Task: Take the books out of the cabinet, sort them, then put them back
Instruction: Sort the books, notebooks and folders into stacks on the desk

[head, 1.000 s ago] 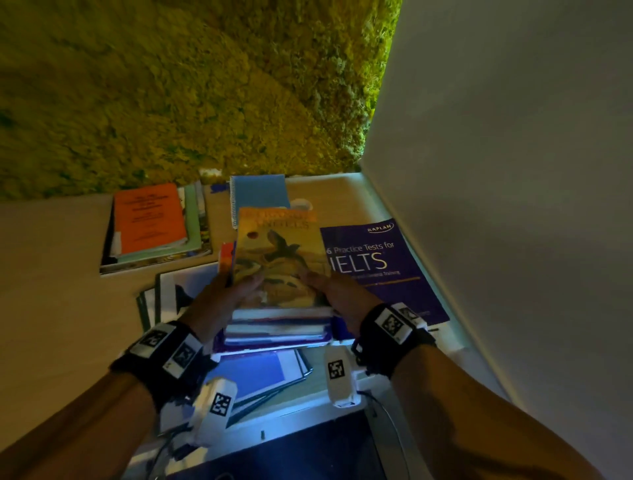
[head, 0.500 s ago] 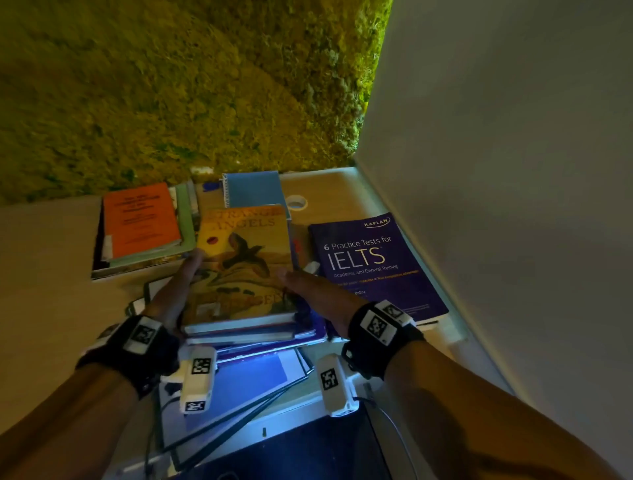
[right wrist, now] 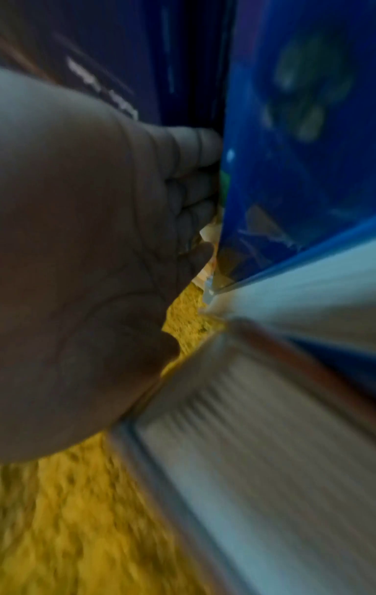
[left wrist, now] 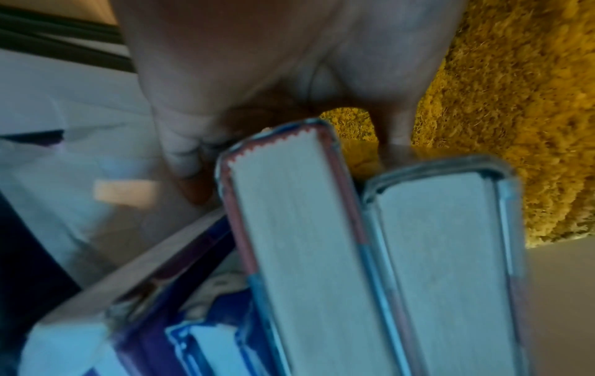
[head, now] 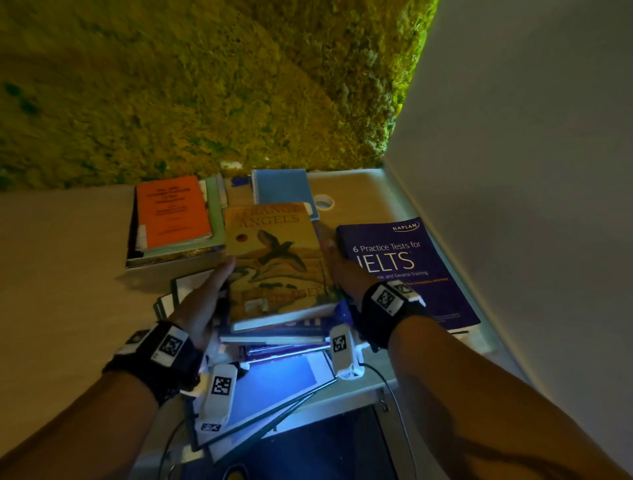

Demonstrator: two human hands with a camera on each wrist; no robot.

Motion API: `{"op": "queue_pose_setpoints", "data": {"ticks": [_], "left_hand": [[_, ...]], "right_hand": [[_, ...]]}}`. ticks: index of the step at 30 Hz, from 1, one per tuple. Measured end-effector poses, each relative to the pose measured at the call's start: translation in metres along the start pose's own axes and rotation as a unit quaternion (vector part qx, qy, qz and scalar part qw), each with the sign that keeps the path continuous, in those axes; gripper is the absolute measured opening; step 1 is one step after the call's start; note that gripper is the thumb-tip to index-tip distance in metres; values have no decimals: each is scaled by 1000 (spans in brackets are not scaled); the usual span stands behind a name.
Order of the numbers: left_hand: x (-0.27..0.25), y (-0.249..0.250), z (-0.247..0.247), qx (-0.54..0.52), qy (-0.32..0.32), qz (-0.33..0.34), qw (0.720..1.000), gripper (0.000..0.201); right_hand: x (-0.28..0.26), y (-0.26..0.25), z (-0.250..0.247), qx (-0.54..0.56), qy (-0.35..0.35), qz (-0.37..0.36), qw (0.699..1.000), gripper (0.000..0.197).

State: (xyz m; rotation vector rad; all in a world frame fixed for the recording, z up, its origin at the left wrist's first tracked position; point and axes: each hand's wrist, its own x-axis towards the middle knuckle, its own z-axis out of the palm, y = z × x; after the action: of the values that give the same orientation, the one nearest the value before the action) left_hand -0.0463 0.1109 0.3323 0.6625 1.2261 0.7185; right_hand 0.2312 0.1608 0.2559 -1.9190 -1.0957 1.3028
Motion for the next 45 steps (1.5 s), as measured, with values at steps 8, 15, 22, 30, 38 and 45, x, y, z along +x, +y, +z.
{"op": "queue_pose_setpoints", "data": {"ticks": [8,15,22,30,38,45], "left_hand": [[12,-6,-10,-42,17,-40,998,88],[0,8,11,-59,-52,-1,997,37],[-10,29,93,-89,-160,9,983,42],[7,0,210,-34,-171,21,985,49],[16,-29,231,38,-73,100,992,41],[47,-66,236,-79,-107,32,991,80]], "right_hand": [[-54,-32,12,133,-16,-5,991,89],[-106,-41,0,261,-35,-59,963,67],[-131,-63,-95,285,-45,-79,954,50],[-114,-10,-195,299,-40,-26,953,65],[-92,43,-228,301,-24,-56,952,51],[-99,73,-215,428,-108,-1,897,56]]}}
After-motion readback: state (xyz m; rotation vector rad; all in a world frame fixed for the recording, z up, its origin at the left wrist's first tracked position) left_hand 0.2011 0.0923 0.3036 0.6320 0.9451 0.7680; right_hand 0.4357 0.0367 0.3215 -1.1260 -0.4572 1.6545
